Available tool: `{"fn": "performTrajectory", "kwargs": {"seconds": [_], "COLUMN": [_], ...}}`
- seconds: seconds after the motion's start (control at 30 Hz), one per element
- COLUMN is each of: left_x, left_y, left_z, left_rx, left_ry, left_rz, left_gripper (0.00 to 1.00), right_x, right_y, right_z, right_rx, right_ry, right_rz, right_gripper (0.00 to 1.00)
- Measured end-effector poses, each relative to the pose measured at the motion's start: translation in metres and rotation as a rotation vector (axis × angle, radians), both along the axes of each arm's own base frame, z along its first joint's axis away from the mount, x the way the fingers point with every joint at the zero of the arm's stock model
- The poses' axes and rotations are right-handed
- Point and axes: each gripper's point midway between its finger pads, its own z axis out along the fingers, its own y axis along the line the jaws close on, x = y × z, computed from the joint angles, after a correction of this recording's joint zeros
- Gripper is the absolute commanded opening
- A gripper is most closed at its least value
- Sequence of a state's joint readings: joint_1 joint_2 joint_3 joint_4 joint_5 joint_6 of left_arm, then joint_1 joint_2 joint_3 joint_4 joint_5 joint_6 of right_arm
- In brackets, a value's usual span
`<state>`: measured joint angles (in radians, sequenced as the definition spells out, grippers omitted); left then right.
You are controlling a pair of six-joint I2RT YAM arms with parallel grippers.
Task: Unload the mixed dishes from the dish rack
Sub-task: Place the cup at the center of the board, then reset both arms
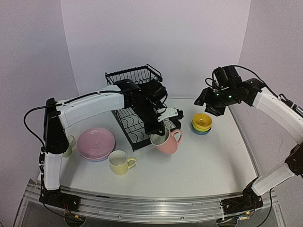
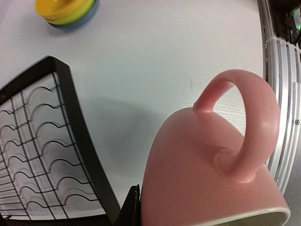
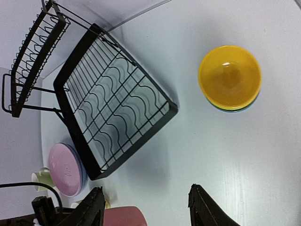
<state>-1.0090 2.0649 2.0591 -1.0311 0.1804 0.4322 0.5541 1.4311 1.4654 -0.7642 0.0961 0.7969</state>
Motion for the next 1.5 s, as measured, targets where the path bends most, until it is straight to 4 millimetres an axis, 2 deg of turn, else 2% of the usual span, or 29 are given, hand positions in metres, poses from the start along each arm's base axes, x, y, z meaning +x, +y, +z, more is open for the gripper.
{"fn": "performTrajectory", "kwargs": {"seconds": [0.13, 0.27, 0.37, 0.5, 0.73, 0.77, 0.83, 0.93, 1.23, 1.37, 1.43, 1.5], "left_x": [-0.034, -0.063, -0.072, -0.069, -0.06, -0.06, -0.059, -0.056, -0.048, -0.05, -0.051, -0.051], "left_y": [-0.001, -0.004, -0.008, -0.017, -0.015, -0.015, -0.015, -0.017, -0.029, -0.027, -0.018, 0.001], "left_z": [-0.046, -0.082, -0.103, -0.115, -0.114, -0.114, -0.114, -0.111, -0.1, -0.073, -0.047, -0.016], "left_rx": [0.164, 0.292, 0.362, 0.401, 0.417, 0.418, 0.42, 0.415, 0.362, 0.28, 0.207, 0.122], "left_ry": [0.059, 0.08, 0.057, 0.021, -0.025, -0.028, -0.035, -0.056, -0.103, -0.111, -0.124, -0.141], "left_rz": [-0.01, -0.043, -0.065, -0.07, -0.056, -0.056, -0.057, -0.063, -0.077, -0.07, -0.057, -0.03], "left_gripper": [0.0, 0.0, 0.0, 0.0, 0.0, 0.04, 0.21, 0.36, 0.5, 0.53, 0.55, 0.57], "right_x": [-0.016, -0.03, -0.04, -0.05, -0.051, -0.051, -0.051, -0.051, -0.051, -0.051, -0.05, -0.047], "right_y": [-0.022, -0.035, -0.044, -0.05, -0.052, -0.052, -0.052, -0.052, -0.052, -0.051, -0.049, -0.048], "right_z": [-0.005, -0.024, -0.035, -0.038, -0.034, -0.035, -0.035, -0.035, -0.035, -0.037, -0.042, -0.047], "right_rx": [-0.101, -0.17, -0.2, -0.214, -0.211, -0.211, -0.211, -0.211, -0.211, -0.228, -0.258, -0.295], "right_ry": [0.007, 0.057, 0.088, 0.101, 0.089, 0.09, 0.09, 0.091, 0.091, 0.091, 0.092, 0.092], "right_rz": [0.004, 0.006, 0.006, 0.007, 0.005, 0.005, 0.005, 0.005, 0.005, 0.032, 0.067, 0.107], "right_gripper": [0.58, 0.58, 0.58, 0.58, 0.58, 0.58, 0.58, 0.58, 0.58, 0.58, 0.58, 0.6]}}
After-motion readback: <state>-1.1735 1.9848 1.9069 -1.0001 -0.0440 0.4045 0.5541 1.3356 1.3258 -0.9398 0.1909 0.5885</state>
